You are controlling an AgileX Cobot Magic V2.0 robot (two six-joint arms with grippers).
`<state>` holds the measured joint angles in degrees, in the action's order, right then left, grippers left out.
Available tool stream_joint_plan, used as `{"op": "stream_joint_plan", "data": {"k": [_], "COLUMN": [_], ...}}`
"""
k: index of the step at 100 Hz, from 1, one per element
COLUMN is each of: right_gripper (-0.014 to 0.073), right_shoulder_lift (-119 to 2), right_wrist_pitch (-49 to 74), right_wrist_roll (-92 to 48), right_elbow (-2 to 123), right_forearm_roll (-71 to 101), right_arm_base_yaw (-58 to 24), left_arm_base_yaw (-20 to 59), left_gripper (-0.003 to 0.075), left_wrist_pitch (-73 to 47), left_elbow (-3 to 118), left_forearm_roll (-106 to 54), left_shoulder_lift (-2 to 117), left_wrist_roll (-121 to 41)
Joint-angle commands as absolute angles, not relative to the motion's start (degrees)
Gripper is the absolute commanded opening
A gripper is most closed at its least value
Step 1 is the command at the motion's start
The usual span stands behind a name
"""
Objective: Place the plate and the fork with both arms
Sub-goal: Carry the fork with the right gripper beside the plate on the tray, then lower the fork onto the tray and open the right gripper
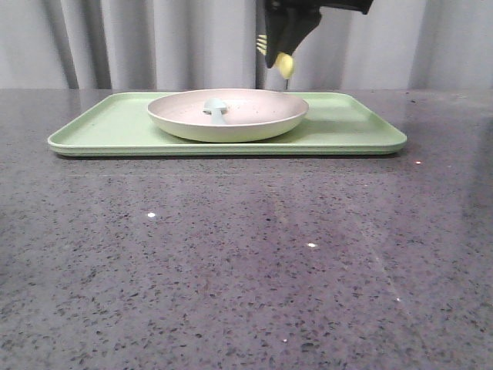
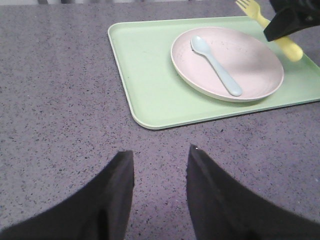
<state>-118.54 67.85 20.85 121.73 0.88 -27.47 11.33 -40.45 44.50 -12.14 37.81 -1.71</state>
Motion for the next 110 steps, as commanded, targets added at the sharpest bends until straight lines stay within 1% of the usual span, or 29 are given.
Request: {"op": "stream_joint_plan", "data": {"k": [1, 26, 57, 98, 110], "right_gripper": [-0.0053, -0.0053, -0.0053, -0.0053, -0.0024], "right_shoulder_lift": [-113.9, -113.5, -113.7, -118.0, -118.4], "right_wrist_pitch": [69.2, 77.1, 75.8, 76.2, 76.0], "right_wrist_roll": [20.7, 20.6, 20.6, 18.5, 16.9], "right_elbow": [123.4, 123.4, 123.1, 123.1, 123.1], "right_forearm_roll": [-0.8, -5.6, -6.3, -3.5, -1.2], "right_arm_base_yaw": [-25.2, -20.8, -19.7, -19.7, -19.7], "left_arm_base_yaw": [11.7, 11.7, 11.7, 11.7, 11.7], "left_gripper": [0.0262, 0.0262, 0.0262, 0.0262, 0.0262], "left_wrist_pitch": [-37.7, -37.8, -37.8, -37.8, -37.8], "left_elbow": [46.0, 46.0, 46.0, 46.0, 46.0], "left_forearm_roll": [-13.1, -13.1, -13.1, -13.1, -13.1], "left_shoulder_lift": [37.7, 37.7, 37.7, 37.7, 37.7], "left_wrist_roll": [-1.1, -1.1, -1.1, -1.1, -1.1]}}
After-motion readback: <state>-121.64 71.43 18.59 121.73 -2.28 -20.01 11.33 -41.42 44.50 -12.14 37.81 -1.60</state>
